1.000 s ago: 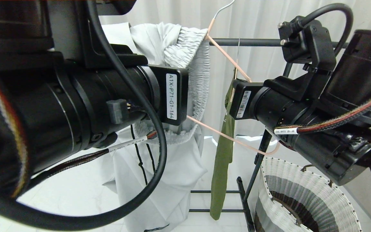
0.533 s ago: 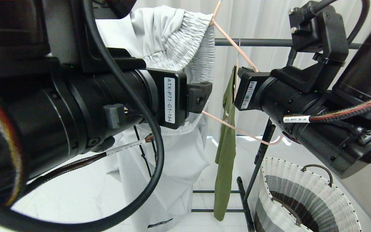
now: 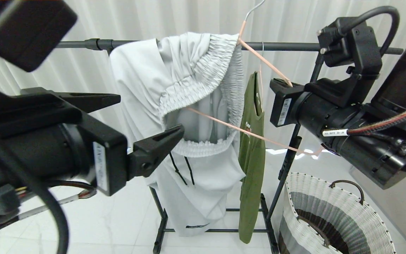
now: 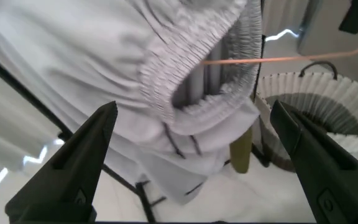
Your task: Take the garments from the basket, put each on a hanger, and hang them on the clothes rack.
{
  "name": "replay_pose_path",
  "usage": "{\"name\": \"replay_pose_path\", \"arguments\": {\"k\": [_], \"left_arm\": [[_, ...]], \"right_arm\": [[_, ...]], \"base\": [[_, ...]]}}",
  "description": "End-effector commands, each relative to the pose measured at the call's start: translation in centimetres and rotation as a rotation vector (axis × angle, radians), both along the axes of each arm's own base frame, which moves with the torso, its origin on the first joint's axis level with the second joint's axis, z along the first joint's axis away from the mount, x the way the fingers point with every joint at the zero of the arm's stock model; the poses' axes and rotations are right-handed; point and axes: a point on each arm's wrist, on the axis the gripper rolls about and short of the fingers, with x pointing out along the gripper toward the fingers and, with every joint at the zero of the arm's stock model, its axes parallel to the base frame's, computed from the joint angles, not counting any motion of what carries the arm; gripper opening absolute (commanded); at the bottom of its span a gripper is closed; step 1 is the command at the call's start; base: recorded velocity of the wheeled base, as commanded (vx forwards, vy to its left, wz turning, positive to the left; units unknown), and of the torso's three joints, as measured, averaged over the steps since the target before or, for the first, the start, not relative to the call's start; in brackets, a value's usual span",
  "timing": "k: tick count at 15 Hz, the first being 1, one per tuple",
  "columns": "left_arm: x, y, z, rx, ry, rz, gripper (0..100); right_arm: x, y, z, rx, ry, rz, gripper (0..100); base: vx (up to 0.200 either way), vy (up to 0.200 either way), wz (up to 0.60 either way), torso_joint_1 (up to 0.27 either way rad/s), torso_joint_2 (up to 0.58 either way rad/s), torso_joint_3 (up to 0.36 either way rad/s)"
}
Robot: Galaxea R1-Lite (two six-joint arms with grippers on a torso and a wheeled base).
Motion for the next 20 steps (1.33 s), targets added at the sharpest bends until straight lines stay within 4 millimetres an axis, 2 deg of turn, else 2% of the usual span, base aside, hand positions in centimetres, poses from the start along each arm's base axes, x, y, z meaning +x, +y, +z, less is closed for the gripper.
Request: {"name": "replay_pose_path", "arguments": {"k": [1, 6, 9, 12, 14, 20], "left_arm": [[-0.9, 2.7, 0.8, -0.004, -0.057, -0.012, 100], [1.7, 4.4, 2.1, 0.161, -0.183, -0.131, 100], [3.6, 3.3, 2.7, 0.235, -0.224, -0.178, 100], [4.3, 1.2, 1.7, 0.249, -0.192, -0.317, 100], [5.0, 0.4, 0.6, 0.269, -0.153, -0.352, 100], [5.9, -0.2, -0.2, 0.279, -0.117, -0.363, 100]], "right_arm": [[-0.7, -1.4, -0.2, -0.013, -0.004, 0.003, 0], [-2.6, -3.9, -1.7, -0.099, -0.004, 0.002, 0], [-3.6, -4.4, -2.4, -0.146, -0.009, 0.020, 0], [-4.5, -3.7, -2.8, -0.162, -0.008, 0.064, 0], [-4.8, -3.5, -3.0, -0.170, -0.005, 0.080, 0], [-5.1, -3.7, -3.4, -0.211, -0.032, 0.078, 0]], "base": [[0.000, 0.000, 0.00, 0.000, 0.00, 0.000], [0.000, 0.000, 0.00, 0.000, 0.00, 0.000], [0.000, 0.000, 0.00, 0.000, 0.00, 0.000], [0.000, 0.000, 0.00, 0.000, 0.00, 0.000], [0.000, 0.000, 0.00, 0.000, 0.00, 0.000], [0.000, 0.000, 0.00, 0.000, 0.00, 0.000]]}}
